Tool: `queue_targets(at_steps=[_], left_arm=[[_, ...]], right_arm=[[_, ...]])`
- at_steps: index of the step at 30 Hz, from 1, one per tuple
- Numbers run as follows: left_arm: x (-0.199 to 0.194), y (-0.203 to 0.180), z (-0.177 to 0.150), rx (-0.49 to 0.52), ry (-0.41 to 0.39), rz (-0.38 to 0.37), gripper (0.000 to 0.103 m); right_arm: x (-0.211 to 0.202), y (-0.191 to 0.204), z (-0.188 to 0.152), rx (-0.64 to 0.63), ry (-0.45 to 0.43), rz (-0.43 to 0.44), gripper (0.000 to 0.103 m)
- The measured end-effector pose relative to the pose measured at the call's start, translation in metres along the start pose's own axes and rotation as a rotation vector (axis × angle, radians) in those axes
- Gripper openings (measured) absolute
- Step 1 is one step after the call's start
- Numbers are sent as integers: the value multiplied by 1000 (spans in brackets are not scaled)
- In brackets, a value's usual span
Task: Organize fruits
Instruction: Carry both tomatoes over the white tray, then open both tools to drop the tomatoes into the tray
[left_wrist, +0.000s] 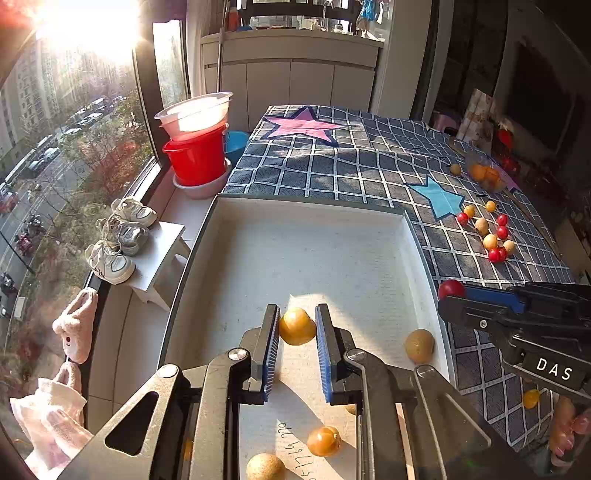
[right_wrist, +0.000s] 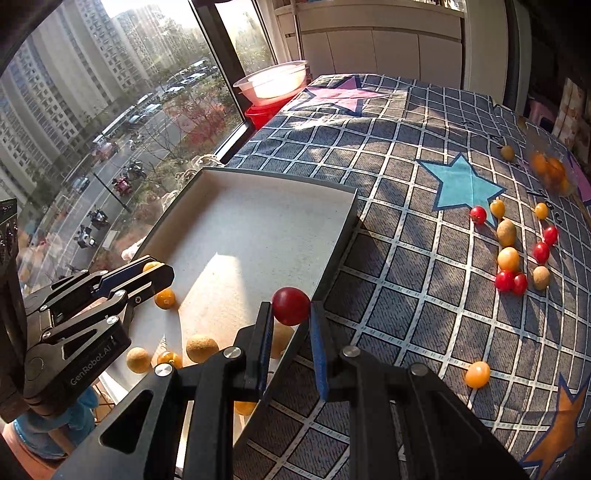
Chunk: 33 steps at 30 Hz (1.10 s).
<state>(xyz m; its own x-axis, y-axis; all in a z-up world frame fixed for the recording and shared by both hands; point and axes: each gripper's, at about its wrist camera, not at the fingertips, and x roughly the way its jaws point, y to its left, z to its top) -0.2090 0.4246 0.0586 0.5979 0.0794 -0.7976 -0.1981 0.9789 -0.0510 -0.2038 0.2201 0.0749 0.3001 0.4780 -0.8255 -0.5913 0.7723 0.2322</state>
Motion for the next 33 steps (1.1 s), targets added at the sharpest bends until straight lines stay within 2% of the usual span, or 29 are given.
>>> queue_targets(at_steps=[9, 14, 19, 21, 22, 23, 25, 28, 31, 33], left_arm=[[47, 12, 12, -26, 129, 51, 21], [58, 11, 12, -20, 173, 66, 21], [61, 8, 13, 0, 184, 84, 22], [60, 8, 12, 0, 182, 104, 44], [59, 9, 12, -6, 176, 107, 69], [56, 11, 12, -12, 159, 121, 71], [52, 12, 12, -18, 145, 96, 71], [45, 11, 12, -10, 129, 90, 71], [29, 12, 9, -16, 87, 50, 72], [14, 16, 5, -31, 49, 12, 72]], right_arm=[[43, 9, 24, -22, 60, 8, 21], [61, 8, 25, -32, 98, -8, 22], [63, 17, 23, -90, 90, -51, 22], [62, 19, 22, -105, 88, -69, 23], [60, 19, 22, -107, 84, -73, 23], [57, 18, 22, -103, 76, -78, 24], [49, 16, 22, -95, 54, -78, 27], [33, 14, 23, -97, 16, -93, 39], [17, 12, 21, -88, -10, -86, 58], [7, 9, 18, -77, -22, -77, 75]])
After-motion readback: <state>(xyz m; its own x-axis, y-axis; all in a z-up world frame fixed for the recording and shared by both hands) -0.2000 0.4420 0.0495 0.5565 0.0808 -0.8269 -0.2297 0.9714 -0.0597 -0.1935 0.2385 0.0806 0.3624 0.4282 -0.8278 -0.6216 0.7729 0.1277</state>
